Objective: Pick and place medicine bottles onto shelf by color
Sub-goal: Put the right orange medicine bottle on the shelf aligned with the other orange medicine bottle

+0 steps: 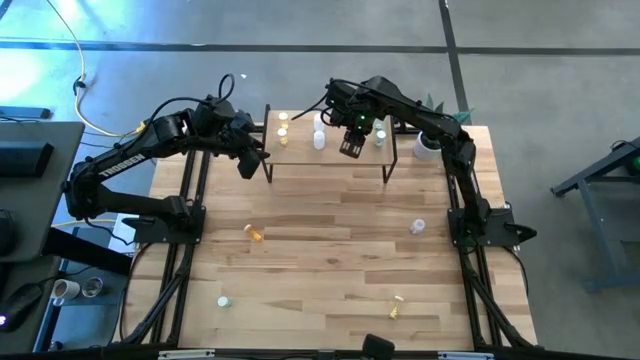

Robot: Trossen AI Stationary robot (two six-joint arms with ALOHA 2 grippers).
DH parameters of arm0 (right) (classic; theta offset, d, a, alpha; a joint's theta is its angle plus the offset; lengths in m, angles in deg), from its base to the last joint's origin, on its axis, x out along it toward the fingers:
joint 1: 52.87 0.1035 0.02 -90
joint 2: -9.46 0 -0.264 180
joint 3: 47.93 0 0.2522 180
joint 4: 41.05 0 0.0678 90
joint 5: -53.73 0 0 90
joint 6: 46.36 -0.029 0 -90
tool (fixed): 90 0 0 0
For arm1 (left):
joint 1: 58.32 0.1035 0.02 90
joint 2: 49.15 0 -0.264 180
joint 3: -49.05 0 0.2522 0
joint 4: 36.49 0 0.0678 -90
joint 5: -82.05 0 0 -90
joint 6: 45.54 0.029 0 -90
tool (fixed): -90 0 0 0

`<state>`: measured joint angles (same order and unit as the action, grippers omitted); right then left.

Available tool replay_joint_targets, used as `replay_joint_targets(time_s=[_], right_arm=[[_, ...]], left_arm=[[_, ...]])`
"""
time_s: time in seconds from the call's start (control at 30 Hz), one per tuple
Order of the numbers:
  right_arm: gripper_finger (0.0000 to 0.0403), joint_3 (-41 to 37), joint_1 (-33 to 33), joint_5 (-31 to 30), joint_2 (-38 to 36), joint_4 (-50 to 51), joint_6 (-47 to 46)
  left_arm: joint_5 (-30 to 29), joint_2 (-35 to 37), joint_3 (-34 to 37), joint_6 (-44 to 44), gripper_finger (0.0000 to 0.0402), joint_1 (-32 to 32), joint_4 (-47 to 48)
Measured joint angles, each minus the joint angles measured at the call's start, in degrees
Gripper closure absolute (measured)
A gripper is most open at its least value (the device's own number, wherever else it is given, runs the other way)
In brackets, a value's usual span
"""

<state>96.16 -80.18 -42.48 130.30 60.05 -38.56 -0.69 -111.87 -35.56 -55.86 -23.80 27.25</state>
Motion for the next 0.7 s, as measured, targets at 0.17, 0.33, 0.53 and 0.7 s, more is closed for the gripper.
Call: replay_joint_targets(time_s=[0.17,0.33,0.53,0.7], right_arm=[[0.0288,0.00,0.00,-0.02,0.00,0.06,0.37],[0.0288,0.00,0.00,-0.04,0.00,0.06,1.09],[0.0288,0.00,-0.02,-0.04,0.00,0.25,0.10],[0.0287,0.00,-0.02,-0.07,0.00,0.23,0.16]], left_arm=[[0.00,0.01,0.00,0.00,0.0227,0.00,0.00],[0.00,0.00,0.00,0.01,0.0227,0.00,0.00],[0.00,0.00,0.00,0.00,0.0227,-0.01,0.00],[0.00,0.00,0.00,0.00,0.0227,0.00,0.00]])
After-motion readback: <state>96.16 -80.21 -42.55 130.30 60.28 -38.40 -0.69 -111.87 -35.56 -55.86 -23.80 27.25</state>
